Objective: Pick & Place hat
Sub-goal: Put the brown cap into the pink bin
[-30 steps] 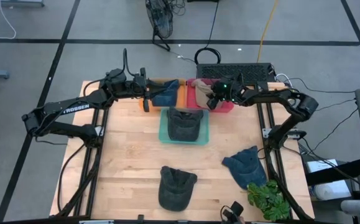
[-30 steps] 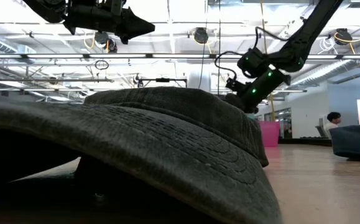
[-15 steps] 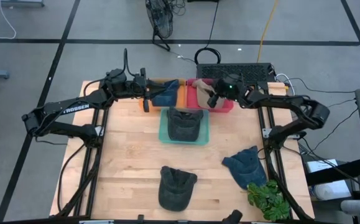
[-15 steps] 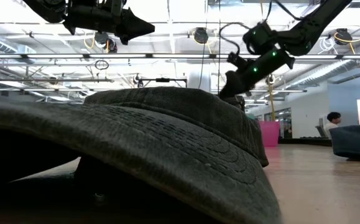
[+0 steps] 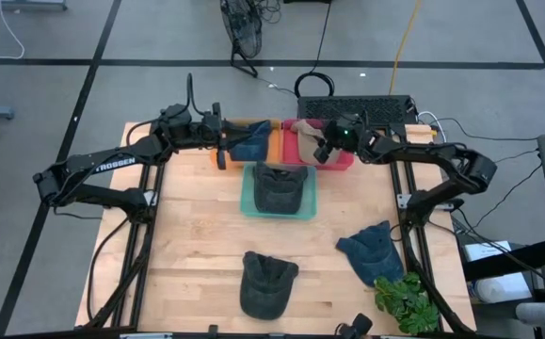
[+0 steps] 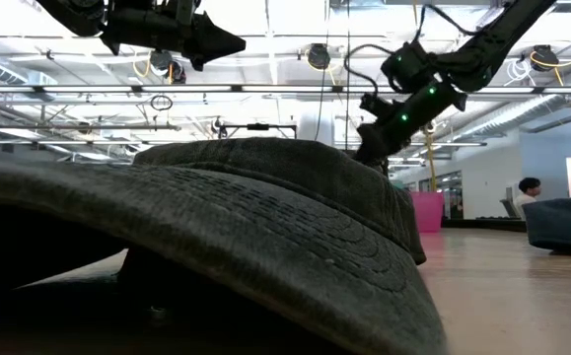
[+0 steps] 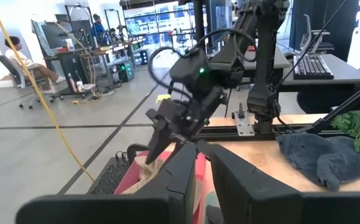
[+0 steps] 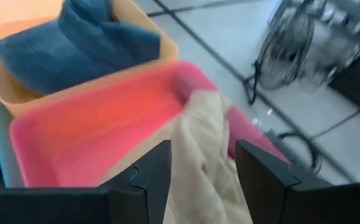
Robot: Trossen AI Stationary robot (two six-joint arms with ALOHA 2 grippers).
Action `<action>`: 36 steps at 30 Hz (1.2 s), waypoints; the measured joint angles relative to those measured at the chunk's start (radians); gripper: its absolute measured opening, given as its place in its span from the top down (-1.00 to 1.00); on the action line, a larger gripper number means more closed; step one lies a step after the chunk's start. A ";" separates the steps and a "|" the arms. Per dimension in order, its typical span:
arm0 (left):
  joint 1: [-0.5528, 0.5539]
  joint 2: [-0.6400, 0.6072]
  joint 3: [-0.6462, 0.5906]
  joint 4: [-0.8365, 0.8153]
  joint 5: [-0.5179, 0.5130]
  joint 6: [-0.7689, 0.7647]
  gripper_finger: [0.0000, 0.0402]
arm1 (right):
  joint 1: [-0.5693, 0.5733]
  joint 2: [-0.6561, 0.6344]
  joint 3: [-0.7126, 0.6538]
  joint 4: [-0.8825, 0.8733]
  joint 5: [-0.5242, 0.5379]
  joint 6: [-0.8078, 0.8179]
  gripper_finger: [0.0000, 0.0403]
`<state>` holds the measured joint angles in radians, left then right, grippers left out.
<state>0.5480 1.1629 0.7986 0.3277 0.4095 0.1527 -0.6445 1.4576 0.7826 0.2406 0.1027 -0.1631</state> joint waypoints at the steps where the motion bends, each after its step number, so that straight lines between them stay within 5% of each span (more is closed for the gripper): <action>1: 0.000 0.000 0.000 0.003 0.000 0.000 0.69 | -0.013 0.005 0.000 -0.006 -0.015 0.019 0.23; 11: 0.000 0.000 0.000 0.021 0.000 0.007 0.69 | -0.072 0.116 0.000 -0.004 -0.130 0.122 0.23; 36: 0.000 0.000 0.000 0.017 0.000 0.008 0.69 | -0.089 0.281 0.003 0.076 -0.144 0.064 0.23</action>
<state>0.5481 1.1626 0.7986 0.3450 0.4091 0.1612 -0.7338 1.7390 0.7861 0.3165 -0.0408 -0.0994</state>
